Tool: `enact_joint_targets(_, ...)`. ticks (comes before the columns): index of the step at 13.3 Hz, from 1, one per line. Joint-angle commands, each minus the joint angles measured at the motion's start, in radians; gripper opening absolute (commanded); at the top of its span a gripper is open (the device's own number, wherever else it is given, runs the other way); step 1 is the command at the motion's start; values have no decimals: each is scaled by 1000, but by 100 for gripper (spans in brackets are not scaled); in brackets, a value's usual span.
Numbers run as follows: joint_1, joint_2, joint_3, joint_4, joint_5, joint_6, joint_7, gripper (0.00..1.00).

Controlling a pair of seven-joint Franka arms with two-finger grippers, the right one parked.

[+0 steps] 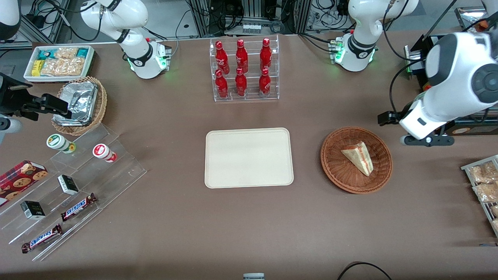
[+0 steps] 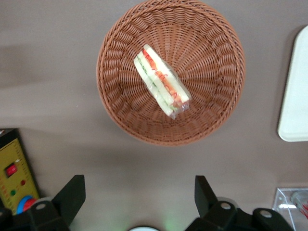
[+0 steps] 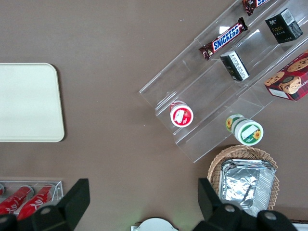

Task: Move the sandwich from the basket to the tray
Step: 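Move the left gripper over the wrapped sandwich in the wicker basket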

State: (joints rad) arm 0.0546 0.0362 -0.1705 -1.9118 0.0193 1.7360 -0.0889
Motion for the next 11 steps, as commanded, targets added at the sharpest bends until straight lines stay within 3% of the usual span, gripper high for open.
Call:
enact_joint_targets(1,1,-47,6,-148,13,161,-63,100)
enact_joint_targets(5,-1,-27,5,-272,13,364,-319,100)
enact_joint_targets(11,-35,82,3,-282,13,485,-699,100)
